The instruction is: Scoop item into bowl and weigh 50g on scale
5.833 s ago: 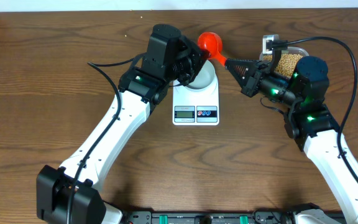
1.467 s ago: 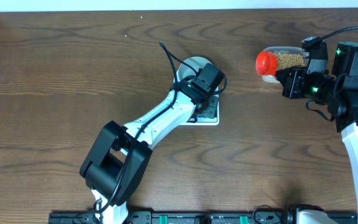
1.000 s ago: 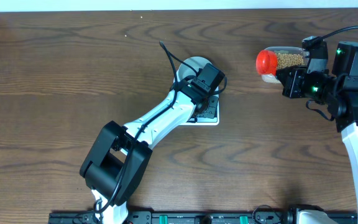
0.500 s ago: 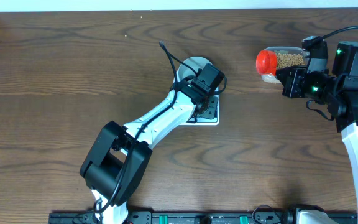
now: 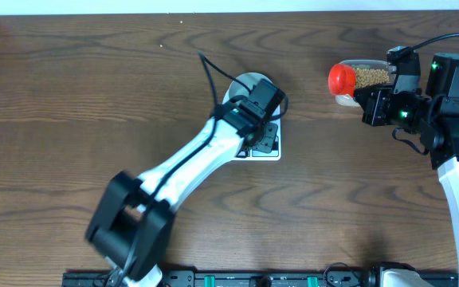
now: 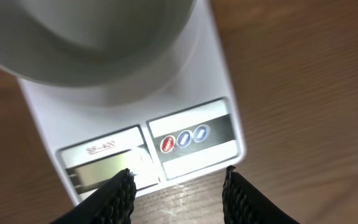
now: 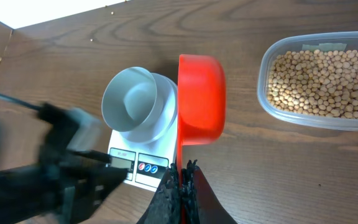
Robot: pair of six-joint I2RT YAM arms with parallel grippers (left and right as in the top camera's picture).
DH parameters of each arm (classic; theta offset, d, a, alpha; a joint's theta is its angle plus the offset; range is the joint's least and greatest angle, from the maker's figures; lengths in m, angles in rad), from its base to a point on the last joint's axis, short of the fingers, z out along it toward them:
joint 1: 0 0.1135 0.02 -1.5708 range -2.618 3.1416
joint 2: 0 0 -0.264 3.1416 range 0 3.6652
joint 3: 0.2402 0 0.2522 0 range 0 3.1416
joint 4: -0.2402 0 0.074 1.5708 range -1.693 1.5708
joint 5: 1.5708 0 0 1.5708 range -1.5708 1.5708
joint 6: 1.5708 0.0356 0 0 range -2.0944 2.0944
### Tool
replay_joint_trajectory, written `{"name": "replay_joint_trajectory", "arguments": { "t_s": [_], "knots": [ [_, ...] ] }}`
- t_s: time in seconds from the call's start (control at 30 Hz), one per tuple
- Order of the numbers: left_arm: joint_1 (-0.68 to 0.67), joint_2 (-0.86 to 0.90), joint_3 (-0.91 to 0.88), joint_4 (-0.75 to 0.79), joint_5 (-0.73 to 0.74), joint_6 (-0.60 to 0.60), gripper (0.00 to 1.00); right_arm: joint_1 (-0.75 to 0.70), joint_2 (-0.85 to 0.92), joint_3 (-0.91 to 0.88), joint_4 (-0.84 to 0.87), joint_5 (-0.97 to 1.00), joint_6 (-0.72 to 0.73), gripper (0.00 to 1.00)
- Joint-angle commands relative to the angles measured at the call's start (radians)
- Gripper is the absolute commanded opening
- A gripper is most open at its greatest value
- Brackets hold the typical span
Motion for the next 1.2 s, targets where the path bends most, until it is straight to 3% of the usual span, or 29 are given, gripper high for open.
{"name": "replay_joint_trajectory", "arguments": {
  "t_s": [0.0,0.17,0.27,0.3,0.33,0.37,1.17],
  "knots": [
    [-0.001,-0.105,-0.003,-0.021,-0.006,0.083,0.49,-0.004,-0.005,0.021,0.002,-0.006,-0.013,0.01],
    [-0.001,-0.146,-0.003,-0.072,-0.007,0.166,0.50,-0.004,-0.005,0.021,0.002,-0.006,-0.013,0.01],
    [-0.001,-0.145,-0.003,-0.089,-0.006,0.167,0.58,-0.004,-0.005,0.021,0.002,-0.006,-0.013,0.01],
    [-0.001,-0.144,-0.003,-0.090,-0.006,0.167,0.68,-0.004,-0.005,0.021,0.002,-0.006,-0.013,0.01],
    [-0.001,-0.144,-0.003,-0.089,-0.006,0.167,0.87,-0.004,-0.005,0.021,0.002,-0.006,-0.013,0.01],
    [-0.001,-0.144,-0.003,-0.089,-0.006,0.167,0.95,-0.004,-0.005,0.021,0.002,-0.006,-0.013,0.01],
    [-0.001,-0.144,-0.003,-0.089,-0.006,0.167,0.97,-0.004,-0.005,0.021,0.012,-0.006,-0.013,0.01]
  ]
}}
